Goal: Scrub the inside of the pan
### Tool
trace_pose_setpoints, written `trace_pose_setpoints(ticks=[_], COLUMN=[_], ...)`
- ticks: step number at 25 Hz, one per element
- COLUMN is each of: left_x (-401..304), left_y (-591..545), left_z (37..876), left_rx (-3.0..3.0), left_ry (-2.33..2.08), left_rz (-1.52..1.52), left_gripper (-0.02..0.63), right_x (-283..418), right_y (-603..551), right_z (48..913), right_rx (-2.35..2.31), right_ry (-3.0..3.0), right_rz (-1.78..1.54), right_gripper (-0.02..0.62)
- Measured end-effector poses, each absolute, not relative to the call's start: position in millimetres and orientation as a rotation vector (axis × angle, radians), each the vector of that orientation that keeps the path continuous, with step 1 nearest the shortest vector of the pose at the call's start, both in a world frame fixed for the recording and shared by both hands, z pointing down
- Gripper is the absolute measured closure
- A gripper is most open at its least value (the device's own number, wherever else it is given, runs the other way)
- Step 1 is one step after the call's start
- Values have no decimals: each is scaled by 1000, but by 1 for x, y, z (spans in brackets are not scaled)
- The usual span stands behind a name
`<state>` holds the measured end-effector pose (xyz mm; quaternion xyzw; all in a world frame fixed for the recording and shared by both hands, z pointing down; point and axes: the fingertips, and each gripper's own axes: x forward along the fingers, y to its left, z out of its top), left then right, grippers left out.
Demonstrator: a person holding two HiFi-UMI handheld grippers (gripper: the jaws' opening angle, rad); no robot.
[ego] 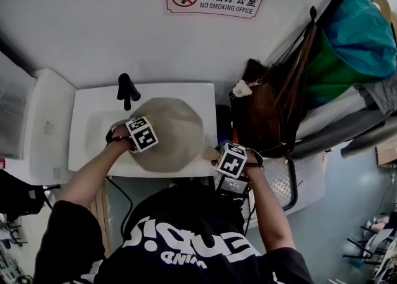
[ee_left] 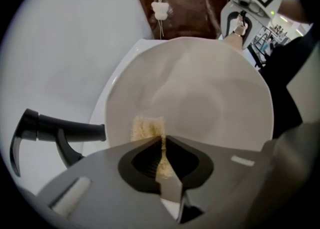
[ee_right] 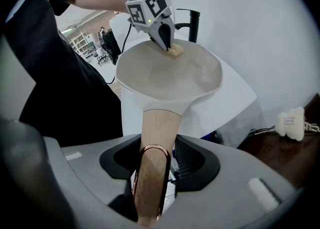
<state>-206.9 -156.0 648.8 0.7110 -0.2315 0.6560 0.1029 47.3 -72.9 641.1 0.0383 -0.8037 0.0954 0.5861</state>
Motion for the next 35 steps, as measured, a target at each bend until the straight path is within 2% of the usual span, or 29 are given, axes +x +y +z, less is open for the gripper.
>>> trace_pose_setpoints(ticks=[13, 24, 35], left_x=[-176, -94, -43], left_y=[-54, -38, -66], left_z=[650, 655, 658], left_rx=[1997, 2119, 2154], left_ry=[-198, -171, -249], left_rz=[1866, 1537, 1303], left_gripper=[581, 583, 583], right_x=[46, 45, 45], right_y=[-73, -73, -72], right_z=[641, 641, 639], right_rx=[92, 104, 107], right_ry=[-1868, -1873, -1872], right_rz=[222, 214, 217], right_gripper=[397, 397, 397])
